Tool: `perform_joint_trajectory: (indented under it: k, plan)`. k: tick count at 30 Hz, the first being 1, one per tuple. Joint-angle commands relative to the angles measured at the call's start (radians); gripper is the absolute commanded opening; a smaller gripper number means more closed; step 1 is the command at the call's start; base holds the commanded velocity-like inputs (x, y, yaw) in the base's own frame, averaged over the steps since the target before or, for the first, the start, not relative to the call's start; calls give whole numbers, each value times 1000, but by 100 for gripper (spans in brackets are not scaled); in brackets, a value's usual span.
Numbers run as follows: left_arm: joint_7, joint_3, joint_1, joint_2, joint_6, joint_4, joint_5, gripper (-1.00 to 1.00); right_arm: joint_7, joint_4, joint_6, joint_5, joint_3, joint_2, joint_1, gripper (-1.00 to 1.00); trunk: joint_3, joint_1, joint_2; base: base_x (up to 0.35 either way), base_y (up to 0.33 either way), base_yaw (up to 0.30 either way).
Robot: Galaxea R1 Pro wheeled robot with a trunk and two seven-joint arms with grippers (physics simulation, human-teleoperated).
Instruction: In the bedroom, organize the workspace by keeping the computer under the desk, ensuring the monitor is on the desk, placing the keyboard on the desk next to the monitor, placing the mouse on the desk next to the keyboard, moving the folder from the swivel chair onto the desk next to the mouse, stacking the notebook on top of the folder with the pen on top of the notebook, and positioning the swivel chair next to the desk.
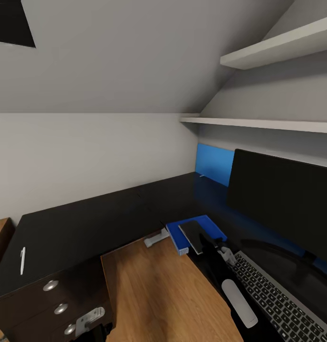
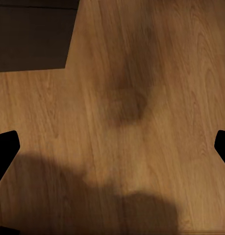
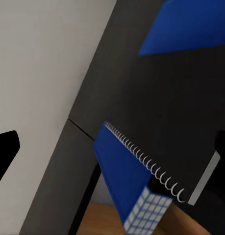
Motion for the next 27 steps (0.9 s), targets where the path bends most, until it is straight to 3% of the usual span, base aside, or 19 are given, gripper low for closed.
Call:
perform_joint_trajectory:
  k: [1, 23, 27]
  plan:
    - [4, 2, -1, -1, 6, -1, 11, 100, 2, 1, -7, -11, 3, -1, -1, 100, 2, -4, 7, -8, 0, 0]
    - [5, 4, -1, -1, 6, 19, 10, 100, 2, -4, -6, -3, 20, 3, -1, 100, 71, -88, 161, 0, 0, 0]
    - [7, 3, -1, -1, 6, 24, 10, 100, 1, -4, -6, -2, 57, 6, -1, 100, 84, -104, 189, 0, 0, 0]
